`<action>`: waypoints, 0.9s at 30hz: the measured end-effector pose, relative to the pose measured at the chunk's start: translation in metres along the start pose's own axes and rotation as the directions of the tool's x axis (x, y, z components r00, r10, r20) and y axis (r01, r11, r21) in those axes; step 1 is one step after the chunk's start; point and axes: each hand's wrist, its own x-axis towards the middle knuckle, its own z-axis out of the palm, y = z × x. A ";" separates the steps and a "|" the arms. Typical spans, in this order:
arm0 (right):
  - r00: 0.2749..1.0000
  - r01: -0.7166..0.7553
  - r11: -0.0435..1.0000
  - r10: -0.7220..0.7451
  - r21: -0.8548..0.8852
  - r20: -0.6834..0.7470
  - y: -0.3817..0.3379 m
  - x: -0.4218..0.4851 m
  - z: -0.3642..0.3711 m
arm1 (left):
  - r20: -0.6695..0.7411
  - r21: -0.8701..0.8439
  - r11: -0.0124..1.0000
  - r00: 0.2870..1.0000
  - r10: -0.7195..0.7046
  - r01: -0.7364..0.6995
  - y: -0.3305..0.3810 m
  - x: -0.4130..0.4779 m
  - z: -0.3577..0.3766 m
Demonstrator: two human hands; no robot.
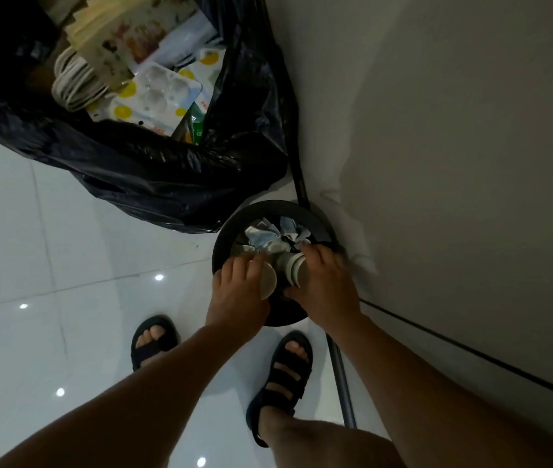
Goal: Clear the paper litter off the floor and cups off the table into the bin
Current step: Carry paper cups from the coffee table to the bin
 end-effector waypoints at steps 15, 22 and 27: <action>0.992 0.084 0.978 -0.064 -0.192 0.107 -0.048 -0.068 -0.066 | 0.152 0.122 0.992 0.988 0.004 -0.023 -0.002 -0.056 -0.094; 0.990 0.119 0.976 -0.103 -0.183 0.098 -0.163 -0.136 -0.187 | 0.042 0.157 0.984 0.996 -0.085 0.077 0.008 -0.116 -0.274; 0.976 0.214 0.946 -0.199 -0.244 0.082 -0.245 -0.187 -0.251 | -0.055 0.138 0.983 0.992 -0.111 0.118 0.016 -0.174 -0.388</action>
